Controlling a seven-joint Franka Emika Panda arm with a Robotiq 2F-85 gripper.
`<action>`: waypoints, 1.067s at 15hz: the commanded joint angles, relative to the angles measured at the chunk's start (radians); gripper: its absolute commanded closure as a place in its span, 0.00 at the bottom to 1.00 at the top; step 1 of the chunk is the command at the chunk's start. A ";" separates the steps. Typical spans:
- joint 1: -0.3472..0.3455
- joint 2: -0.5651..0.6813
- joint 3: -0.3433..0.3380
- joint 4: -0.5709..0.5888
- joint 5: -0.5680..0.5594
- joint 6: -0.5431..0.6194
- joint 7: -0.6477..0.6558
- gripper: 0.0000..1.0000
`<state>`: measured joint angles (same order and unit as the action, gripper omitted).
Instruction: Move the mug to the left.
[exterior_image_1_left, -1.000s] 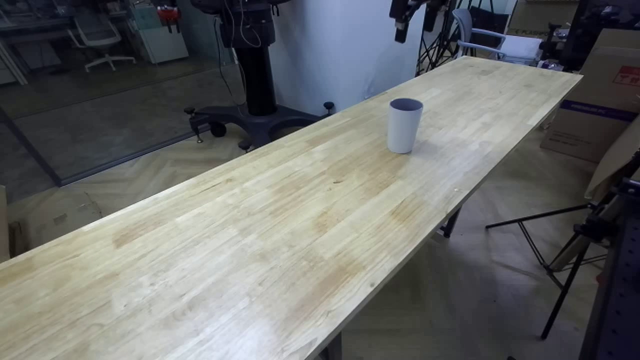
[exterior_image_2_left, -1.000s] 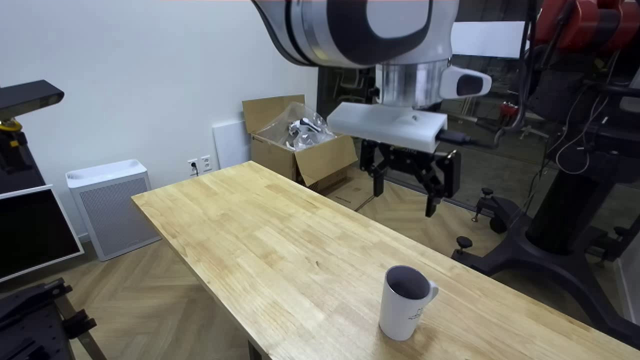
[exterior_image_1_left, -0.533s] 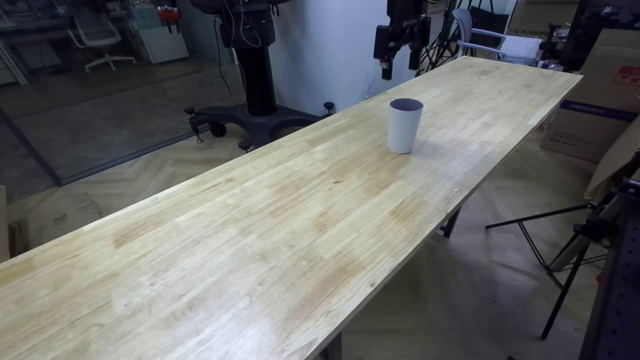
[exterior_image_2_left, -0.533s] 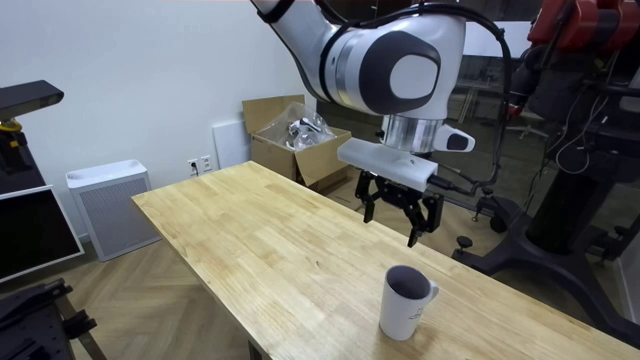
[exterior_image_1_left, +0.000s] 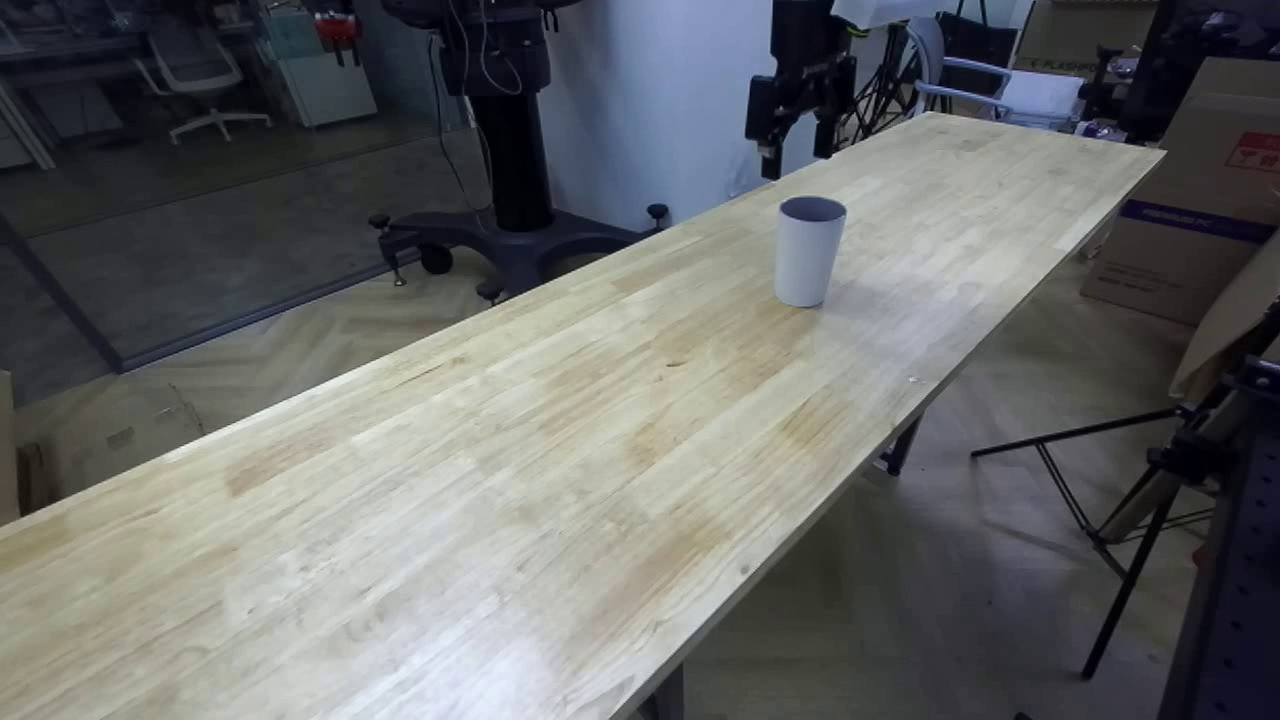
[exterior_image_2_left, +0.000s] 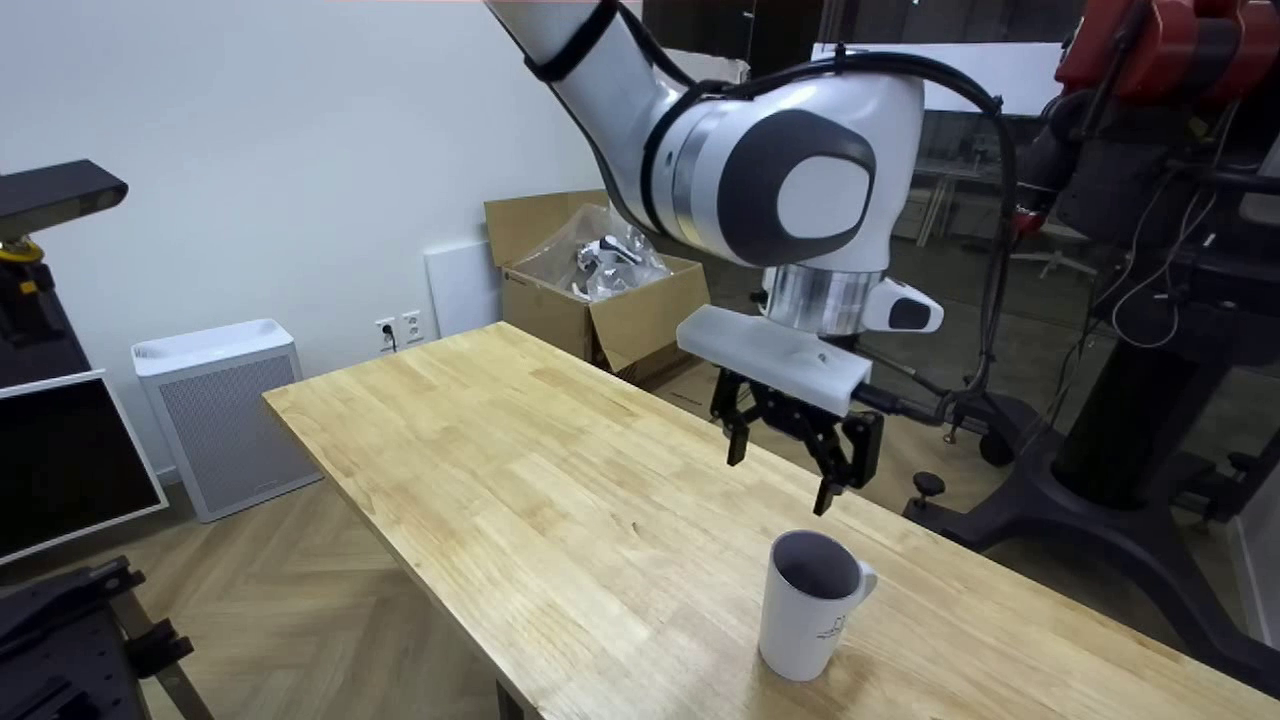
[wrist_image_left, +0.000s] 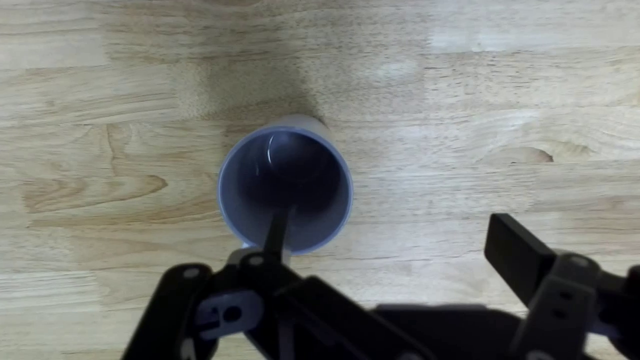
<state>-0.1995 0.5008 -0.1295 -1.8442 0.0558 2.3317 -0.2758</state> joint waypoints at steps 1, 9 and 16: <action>-0.036 0.073 0.032 0.054 0.002 0.029 -0.023 0.00; -0.082 0.173 0.062 0.112 0.002 0.026 -0.057 0.00; -0.090 0.215 0.068 0.148 -0.010 0.021 -0.074 0.47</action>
<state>-0.2761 0.6956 -0.0760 -1.7404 0.0553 2.3771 -0.3408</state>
